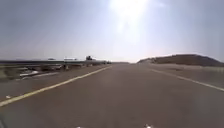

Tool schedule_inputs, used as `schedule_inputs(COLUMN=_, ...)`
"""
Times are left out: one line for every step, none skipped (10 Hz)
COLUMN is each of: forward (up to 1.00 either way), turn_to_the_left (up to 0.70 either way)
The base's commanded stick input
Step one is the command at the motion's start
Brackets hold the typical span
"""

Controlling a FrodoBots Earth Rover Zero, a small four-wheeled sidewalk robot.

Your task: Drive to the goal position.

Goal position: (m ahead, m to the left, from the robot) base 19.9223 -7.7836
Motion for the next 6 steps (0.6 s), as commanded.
schedule_inputs(forward=0.70, turn_to_the_left=0.00)
schedule_inputs(forward=0.70, turn_to_the_left=0.00)
schedule_inputs(forward=0.70, turn_to_the_left=0.00)
schedule_inputs(forward=0.70, turn_to_the_left=0.00)
schedule_inputs(forward=0.70, turn_to_the_left=0.00)
schedule_inputs(forward=0.70, turn_to_the_left=0.00)
